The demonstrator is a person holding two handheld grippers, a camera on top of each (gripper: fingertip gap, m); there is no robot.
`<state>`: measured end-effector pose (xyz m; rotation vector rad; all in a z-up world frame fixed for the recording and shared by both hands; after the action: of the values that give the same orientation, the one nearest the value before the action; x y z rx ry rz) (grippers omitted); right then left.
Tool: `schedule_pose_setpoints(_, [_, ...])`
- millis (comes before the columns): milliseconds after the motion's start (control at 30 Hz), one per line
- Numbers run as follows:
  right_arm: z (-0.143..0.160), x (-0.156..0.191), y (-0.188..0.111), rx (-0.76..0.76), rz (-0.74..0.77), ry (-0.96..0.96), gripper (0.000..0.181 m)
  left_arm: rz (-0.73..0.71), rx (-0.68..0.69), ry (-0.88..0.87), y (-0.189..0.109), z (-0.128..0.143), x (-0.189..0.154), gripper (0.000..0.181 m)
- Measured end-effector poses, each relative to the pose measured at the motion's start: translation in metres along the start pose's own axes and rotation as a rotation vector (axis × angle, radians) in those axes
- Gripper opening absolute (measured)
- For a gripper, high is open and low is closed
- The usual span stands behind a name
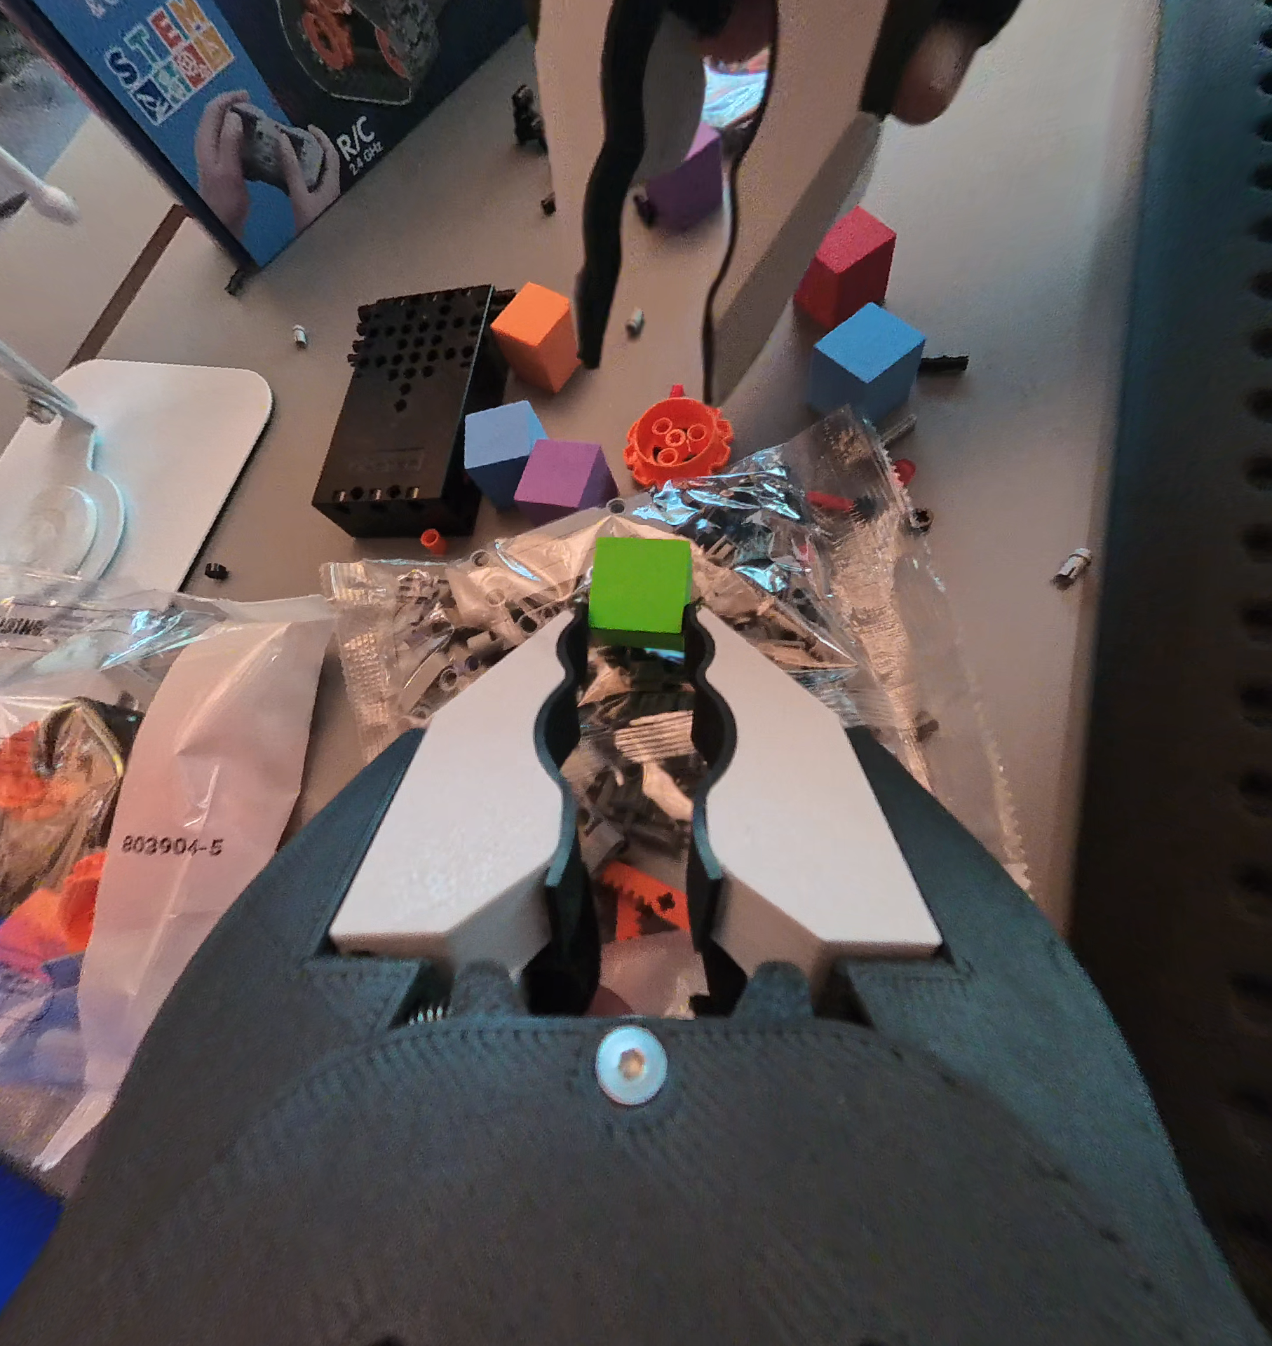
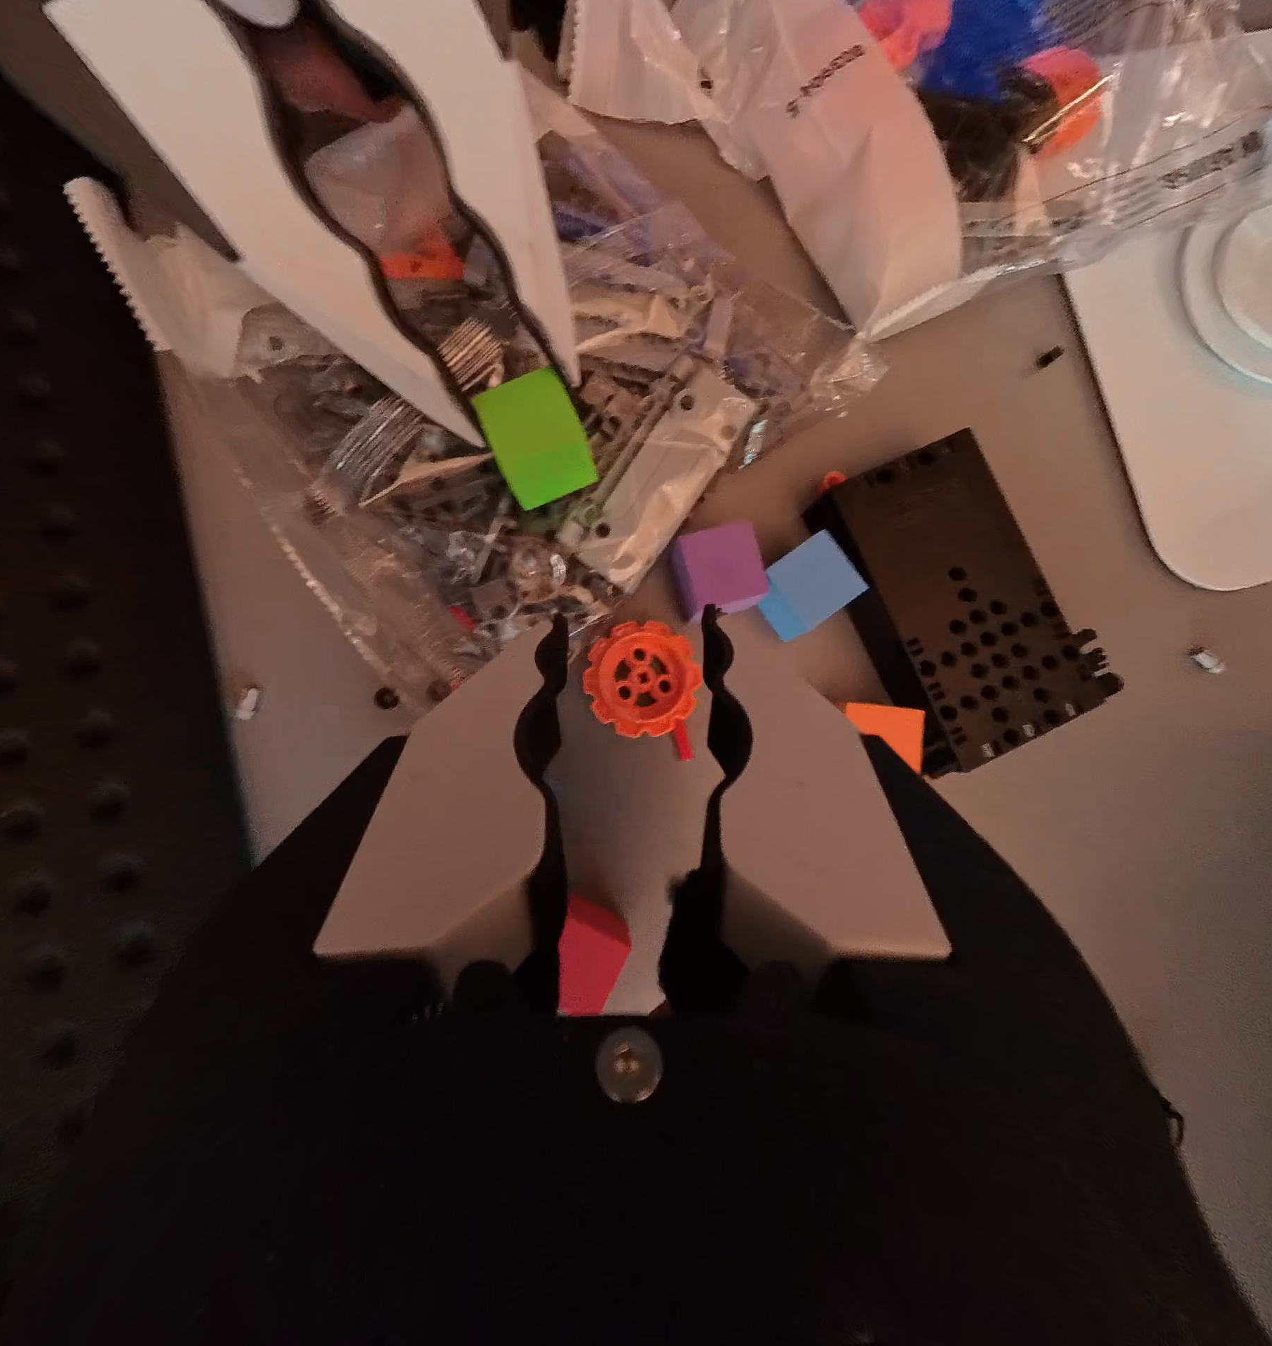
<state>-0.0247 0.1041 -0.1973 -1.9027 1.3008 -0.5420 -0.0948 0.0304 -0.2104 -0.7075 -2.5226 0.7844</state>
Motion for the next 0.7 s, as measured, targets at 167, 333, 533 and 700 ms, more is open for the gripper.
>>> schedule_pose_setpoints(167, [-0.007,-0.023,0.016,0.029,0.038,-0.049,0.038,0.027,0.069,-0.019,-0.004,0.009,0.000,0.024])
schedule_pose_setpoints(333, [-0.007,-0.033,0.036,0.074,-0.003,-0.108,0.035,0.045,0.081,-0.045,-0.002,0.015,0.000,0.033])
schedule_pose_setpoints(533, [-0.005,-0.031,0.042,0.069,-0.039,-0.131,0.024,0.042,0.012,-0.076,-0.012,0.013,0.004,0.037])
schedule_pose_setpoints(700, [-0.021,-0.028,0.022,0.000,-0.026,-0.120,0.023,0.037,-0.026,-0.084,-0.020,0.013,0.007,0.036])
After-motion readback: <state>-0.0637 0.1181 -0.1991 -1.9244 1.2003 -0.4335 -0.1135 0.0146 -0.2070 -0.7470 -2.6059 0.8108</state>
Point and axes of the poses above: each gripper's, where its closed fingertips meet, y out along the fingers, z out of its underside, x = y × z across the jaws, the point moved 3 cm from there along -y, back along the fingers
